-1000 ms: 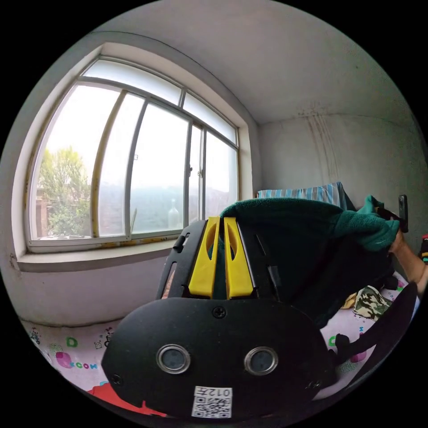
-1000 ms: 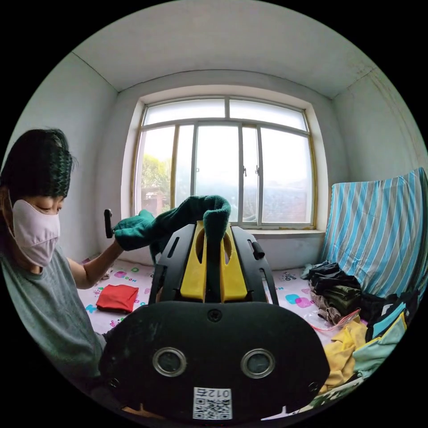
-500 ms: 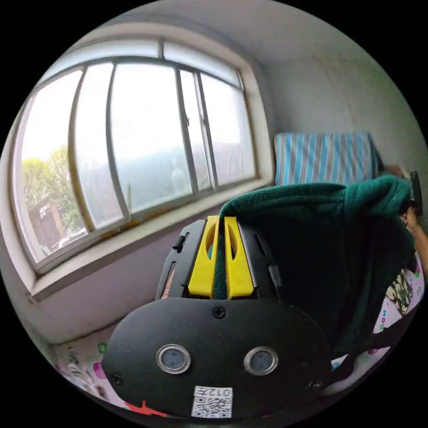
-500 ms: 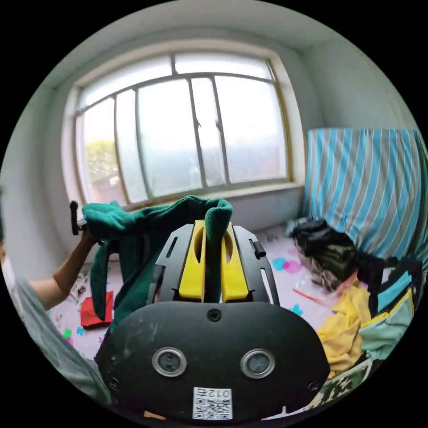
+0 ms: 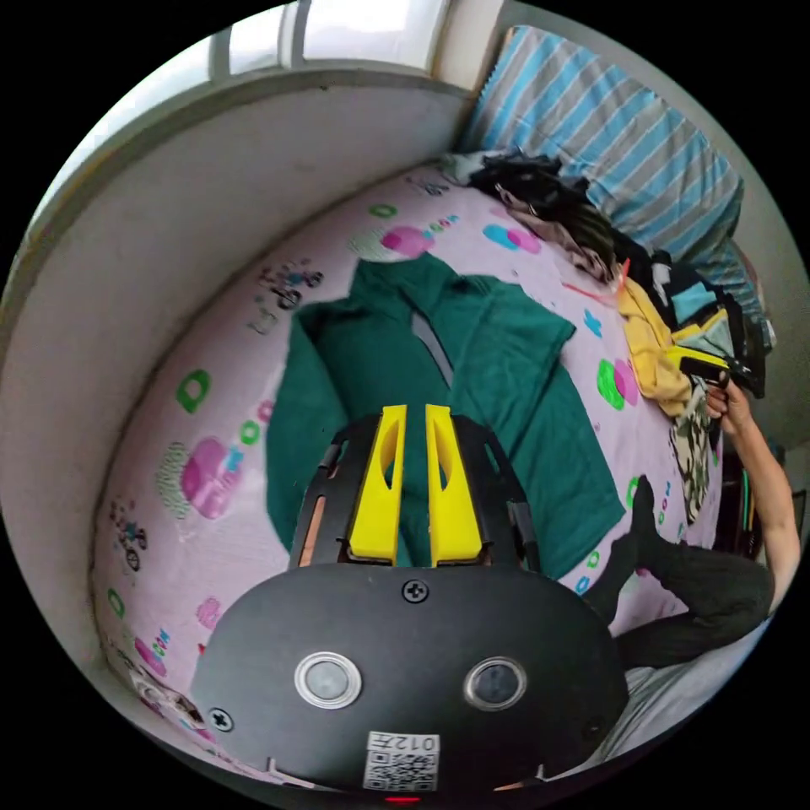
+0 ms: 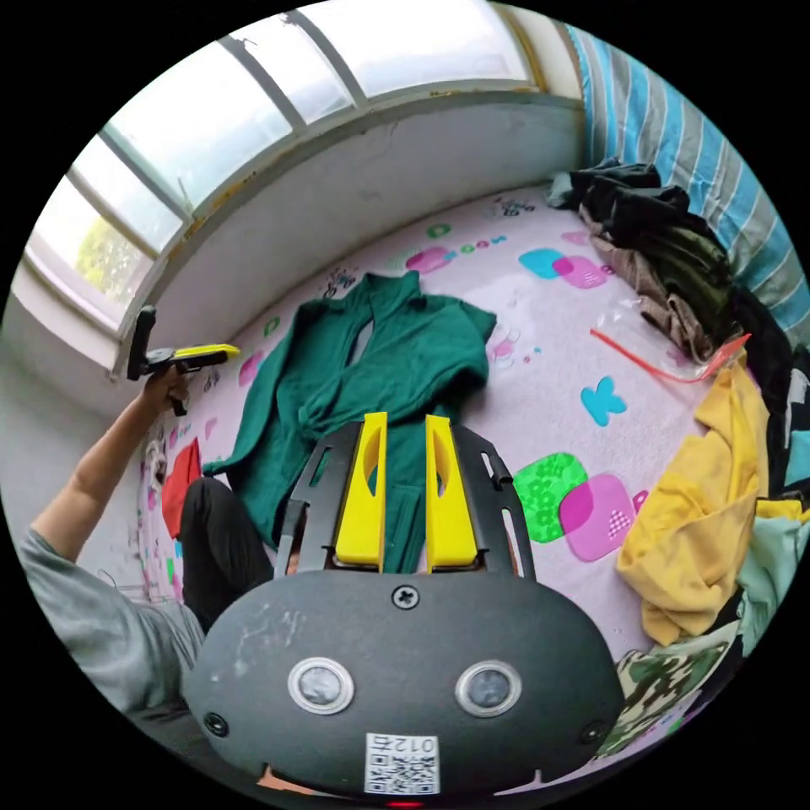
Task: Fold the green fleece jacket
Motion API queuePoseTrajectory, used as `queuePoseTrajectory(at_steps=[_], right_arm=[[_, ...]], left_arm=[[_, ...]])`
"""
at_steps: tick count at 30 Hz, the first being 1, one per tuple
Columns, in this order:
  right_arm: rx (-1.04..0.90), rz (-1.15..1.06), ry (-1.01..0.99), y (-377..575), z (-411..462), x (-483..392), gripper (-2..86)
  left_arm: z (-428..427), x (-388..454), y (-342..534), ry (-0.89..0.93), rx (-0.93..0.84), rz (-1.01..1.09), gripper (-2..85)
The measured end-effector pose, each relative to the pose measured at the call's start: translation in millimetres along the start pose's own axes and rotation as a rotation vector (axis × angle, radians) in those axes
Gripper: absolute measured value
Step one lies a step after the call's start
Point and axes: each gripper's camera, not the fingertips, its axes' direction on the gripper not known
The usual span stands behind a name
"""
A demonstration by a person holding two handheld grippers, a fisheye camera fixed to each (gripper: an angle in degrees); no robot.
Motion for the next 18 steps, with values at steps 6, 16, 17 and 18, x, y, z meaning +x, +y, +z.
queuePoseTrajectory(at_steps=[6,16,17,18], right_arm=[[-0.151,-0.338,0.094,-19,81,-86,8.3],[-0.203,-0.607,0.222,-72,195,-188,11.7],[-0.210,-0.625,0.224,-76,203,-193,11.9],[-0.213,-0.631,0.225,-78,207,-196,11.6]], left_arm=[[74,23,5,0.034,-0.157,0.081,3.0],[113,11,11,-0.185,-0.293,0.141,5.8],[115,10,11,-0.188,-0.305,0.144,6.0],[119,8,11,-0.191,-0.316,0.146,6.3]])
